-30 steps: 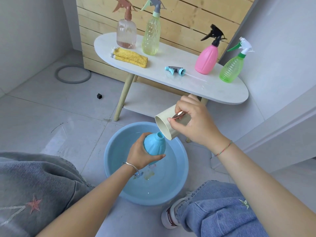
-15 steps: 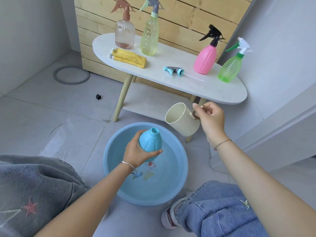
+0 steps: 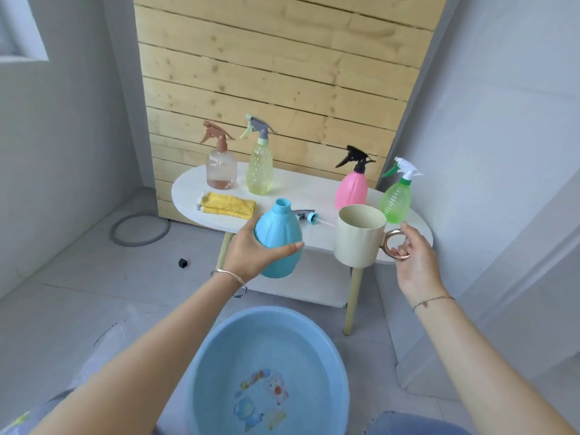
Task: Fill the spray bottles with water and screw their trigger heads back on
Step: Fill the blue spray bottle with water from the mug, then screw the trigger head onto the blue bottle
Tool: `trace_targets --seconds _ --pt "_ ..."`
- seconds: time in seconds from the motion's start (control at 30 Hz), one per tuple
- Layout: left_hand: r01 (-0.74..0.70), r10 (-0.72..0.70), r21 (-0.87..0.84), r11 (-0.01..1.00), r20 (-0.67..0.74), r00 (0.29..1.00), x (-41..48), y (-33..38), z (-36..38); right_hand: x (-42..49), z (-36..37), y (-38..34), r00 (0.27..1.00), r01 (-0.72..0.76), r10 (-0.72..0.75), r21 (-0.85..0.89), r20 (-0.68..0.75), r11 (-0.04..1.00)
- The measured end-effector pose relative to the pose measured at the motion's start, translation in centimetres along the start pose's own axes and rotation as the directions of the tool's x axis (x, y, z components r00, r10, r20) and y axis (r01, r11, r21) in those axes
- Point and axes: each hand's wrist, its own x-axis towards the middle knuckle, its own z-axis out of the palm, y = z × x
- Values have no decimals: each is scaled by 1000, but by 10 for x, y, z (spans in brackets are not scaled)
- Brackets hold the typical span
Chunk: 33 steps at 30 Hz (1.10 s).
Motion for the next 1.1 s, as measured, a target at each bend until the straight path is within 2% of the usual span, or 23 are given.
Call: trace_targets --seconds 0.1,0.27,0.43,0.6,0.9,1.1 --pt "-80 80 65 995 6 997 27 32 1 20 -1 -15 998 17 -19 -31 -60 999" --pt "-111 111 47 993 -8 994 61 61 15 56 -6 -28 989 36 -42 -50 -142 998" --pt "-112 112 75 991 13 994 89 56 38 98 -12 -21 980 40 -48 -47 -191 998" --pt "-88 86 69 994 31 996 107 38 61 136 -23 1 973 -21 12 -38 -231 999" --pt "-48 44 106 993 40 998 124 2 91 172 -38 42 980 -95 108 83 -170 992" --pt "-36 30 116 993 53 998 124 -3 106 173 -40 55 983 -124 132 67 -127 990"
